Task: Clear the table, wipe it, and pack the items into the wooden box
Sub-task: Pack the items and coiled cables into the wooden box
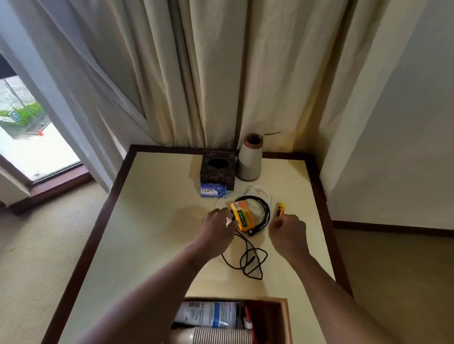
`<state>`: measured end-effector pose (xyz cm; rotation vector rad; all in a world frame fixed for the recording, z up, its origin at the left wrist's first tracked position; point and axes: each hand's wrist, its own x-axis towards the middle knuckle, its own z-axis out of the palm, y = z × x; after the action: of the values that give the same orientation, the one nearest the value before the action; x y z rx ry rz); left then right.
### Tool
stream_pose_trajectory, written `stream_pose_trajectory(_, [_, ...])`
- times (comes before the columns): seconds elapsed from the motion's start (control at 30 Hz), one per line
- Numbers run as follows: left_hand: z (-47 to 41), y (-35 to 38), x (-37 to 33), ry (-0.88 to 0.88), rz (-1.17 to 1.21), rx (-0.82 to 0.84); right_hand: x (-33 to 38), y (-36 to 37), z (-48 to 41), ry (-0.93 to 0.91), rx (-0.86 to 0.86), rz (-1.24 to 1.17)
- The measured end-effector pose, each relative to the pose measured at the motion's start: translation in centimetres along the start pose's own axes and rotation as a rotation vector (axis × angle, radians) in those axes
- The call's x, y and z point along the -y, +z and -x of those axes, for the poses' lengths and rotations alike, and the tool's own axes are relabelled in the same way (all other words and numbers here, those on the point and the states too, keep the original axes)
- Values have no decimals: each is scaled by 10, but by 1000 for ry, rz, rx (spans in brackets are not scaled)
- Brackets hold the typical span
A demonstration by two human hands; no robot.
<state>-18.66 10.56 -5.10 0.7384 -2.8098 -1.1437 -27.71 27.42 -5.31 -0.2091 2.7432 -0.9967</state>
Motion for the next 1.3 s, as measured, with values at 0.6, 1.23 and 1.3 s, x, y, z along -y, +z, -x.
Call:
stream_pose_trajectory(0.6, [-87, 66, -4, -325, 54, 5, 30, 78, -115, -183, 45, -112])
stream_pose_trajectory(1.23, [-12, -15, 75, -536, 972, -148, 78, 132, -105, -692, 79, 633])
stream_pose_trajectory(1.3, [-2, -29, 69, -504, 1023, -161, 85, 118, -92, -727, 18, 540])
